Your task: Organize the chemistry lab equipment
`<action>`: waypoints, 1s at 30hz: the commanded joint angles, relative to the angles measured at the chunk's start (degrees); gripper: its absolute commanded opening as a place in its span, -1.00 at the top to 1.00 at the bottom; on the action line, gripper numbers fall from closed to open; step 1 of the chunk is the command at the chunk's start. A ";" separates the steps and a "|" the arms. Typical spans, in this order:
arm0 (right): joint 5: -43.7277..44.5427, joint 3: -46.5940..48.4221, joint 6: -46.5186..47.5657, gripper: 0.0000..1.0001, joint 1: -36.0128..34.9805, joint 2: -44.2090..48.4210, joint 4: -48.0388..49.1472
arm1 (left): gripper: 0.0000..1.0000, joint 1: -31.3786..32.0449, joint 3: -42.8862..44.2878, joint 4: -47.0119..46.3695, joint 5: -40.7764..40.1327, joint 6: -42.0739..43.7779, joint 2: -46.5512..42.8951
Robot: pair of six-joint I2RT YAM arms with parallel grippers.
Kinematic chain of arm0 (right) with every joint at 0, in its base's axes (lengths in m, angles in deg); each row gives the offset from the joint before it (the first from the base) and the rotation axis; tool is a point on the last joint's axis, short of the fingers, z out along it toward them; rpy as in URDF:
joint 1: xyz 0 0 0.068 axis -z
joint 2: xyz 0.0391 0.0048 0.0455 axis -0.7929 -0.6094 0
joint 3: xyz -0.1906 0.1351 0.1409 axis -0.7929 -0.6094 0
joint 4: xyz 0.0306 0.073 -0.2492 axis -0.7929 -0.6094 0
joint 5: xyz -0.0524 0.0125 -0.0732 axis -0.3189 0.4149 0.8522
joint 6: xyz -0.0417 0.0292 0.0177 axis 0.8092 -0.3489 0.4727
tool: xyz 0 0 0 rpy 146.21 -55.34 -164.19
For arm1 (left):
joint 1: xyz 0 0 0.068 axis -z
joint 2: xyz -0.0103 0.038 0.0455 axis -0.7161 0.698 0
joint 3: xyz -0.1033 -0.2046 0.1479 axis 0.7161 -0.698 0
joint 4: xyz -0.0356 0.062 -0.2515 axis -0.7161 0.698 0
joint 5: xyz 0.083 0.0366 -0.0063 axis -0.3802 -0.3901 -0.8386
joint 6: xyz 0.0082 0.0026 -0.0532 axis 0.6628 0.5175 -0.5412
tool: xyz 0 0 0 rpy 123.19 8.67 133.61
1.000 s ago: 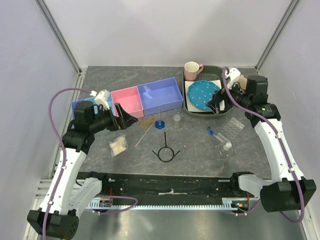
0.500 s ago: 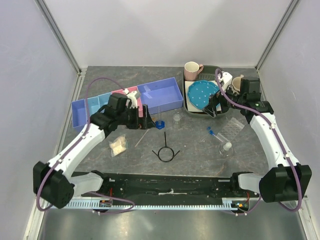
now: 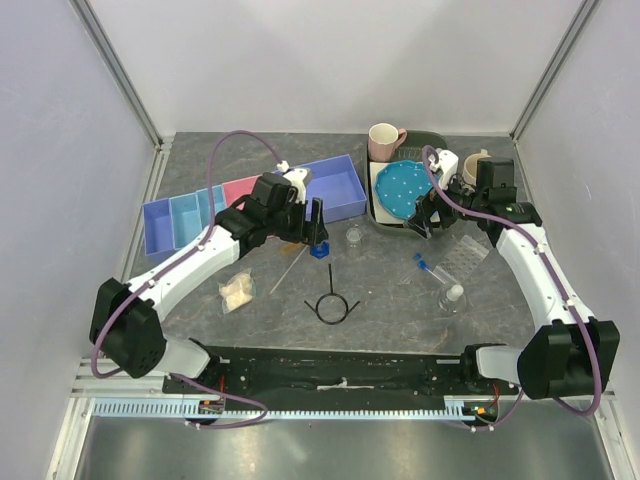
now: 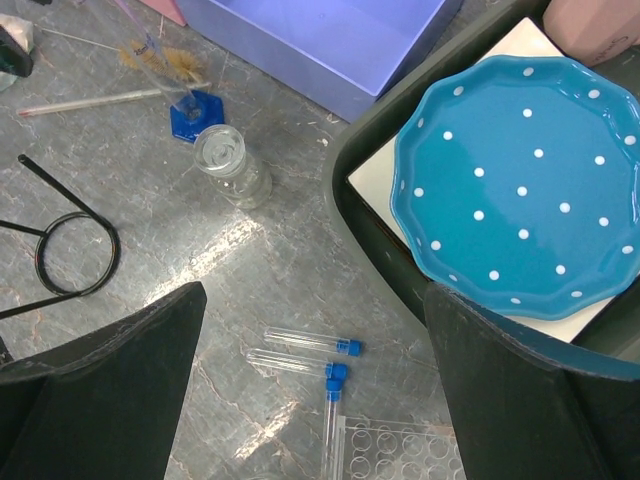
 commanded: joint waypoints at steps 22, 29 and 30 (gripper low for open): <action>-3.87 -2.05 2.07 -0.96 0.17 -1.32 3.44 | 0.05 6.43 10.06 -4.81 -20.92 6.35 12.45; -3.96 -2.49 1.64 -0.96 0.08 -1.14 3.96 | 0.40 7.04 10.67 -3.40 -23.30 5.82 13.07; -3.96 -2.58 1.63 -0.96 0.08 -1.14 4.05 | 0.52 7.13 10.67 -3.40 -23.47 5.73 13.16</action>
